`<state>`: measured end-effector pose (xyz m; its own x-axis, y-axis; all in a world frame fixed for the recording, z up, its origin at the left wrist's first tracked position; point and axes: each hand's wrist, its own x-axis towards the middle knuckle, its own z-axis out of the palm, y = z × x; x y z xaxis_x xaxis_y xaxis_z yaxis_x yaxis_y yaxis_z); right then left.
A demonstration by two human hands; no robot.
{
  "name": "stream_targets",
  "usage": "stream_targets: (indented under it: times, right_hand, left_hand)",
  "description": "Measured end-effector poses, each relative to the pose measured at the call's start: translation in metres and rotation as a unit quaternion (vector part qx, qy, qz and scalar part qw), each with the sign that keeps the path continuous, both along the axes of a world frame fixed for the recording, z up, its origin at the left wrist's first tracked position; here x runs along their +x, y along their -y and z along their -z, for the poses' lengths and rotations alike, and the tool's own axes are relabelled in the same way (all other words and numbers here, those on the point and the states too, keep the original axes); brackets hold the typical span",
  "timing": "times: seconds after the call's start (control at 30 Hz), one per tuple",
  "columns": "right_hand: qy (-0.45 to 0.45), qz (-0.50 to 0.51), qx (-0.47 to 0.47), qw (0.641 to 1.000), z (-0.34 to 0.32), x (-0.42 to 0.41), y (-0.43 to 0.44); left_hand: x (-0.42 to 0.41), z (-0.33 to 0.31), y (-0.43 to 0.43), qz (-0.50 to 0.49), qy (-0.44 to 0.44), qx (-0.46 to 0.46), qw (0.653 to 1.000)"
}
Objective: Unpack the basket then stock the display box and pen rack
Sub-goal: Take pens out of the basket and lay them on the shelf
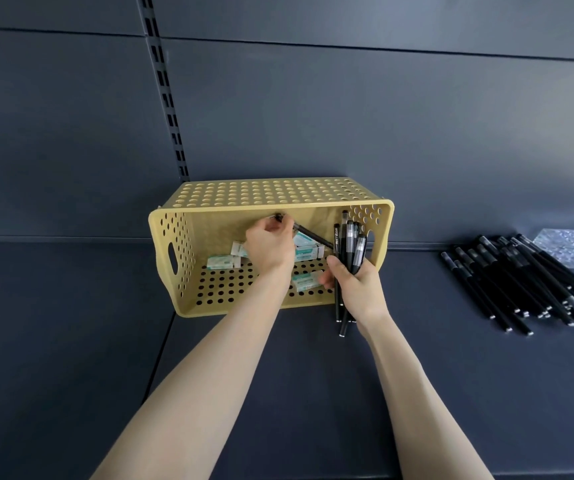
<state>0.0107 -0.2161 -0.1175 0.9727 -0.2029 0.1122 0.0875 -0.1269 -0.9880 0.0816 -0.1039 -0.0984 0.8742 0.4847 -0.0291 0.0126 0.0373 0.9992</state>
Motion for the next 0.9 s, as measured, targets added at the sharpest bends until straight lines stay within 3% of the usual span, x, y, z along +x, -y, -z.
stream_targets:
  times: [0.13,0.23,0.33,0.47,0.57,0.7,0.8,0.9]
  right_hand:
    - [-0.026,-0.017,0.042,0.999,-0.002,-0.002,-0.001]
    - [-0.006,-0.041,0.016,0.999,-0.007,-0.005,-0.006]
    - [0.007,-0.127,0.005,0.992,-0.014,-0.013,-0.016]
    - [-0.032,-0.259,0.025,0.965,-0.022,-0.029,-0.033]
    - [-0.015,-0.320,0.008,0.947,-0.029,-0.041,-0.039]
    - [0.031,-0.343,-0.015,0.939,-0.033,-0.052,-0.046]
    - [0.070,-0.341,-0.043,0.936,-0.039,-0.054,-0.046]
    - [0.031,-0.334,-0.064,0.940,-0.028,-0.054,-0.043]
  left_hand:
    - [-0.020,-0.001,-0.015,0.029,0.047,-0.011,0.998]
    - [-0.047,-0.004,-0.042,0.074,0.126,0.017,0.989]
    - [-0.074,-0.003,-0.063,0.164,0.180,0.030,0.969]
    - [-0.097,-0.005,-0.071,0.206,0.184,0.056,0.959]
    - [-0.112,-0.014,-0.078,0.258,0.175,0.058,0.948]
    - [-0.121,-0.034,-0.082,0.382,0.115,-0.016,0.917]
    - [-0.119,-0.045,-0.088,0.411,0.151,0.021,0.899]
    - [-0.118,-0.046,-0.091,0.453,0.158,0.074,0.874]
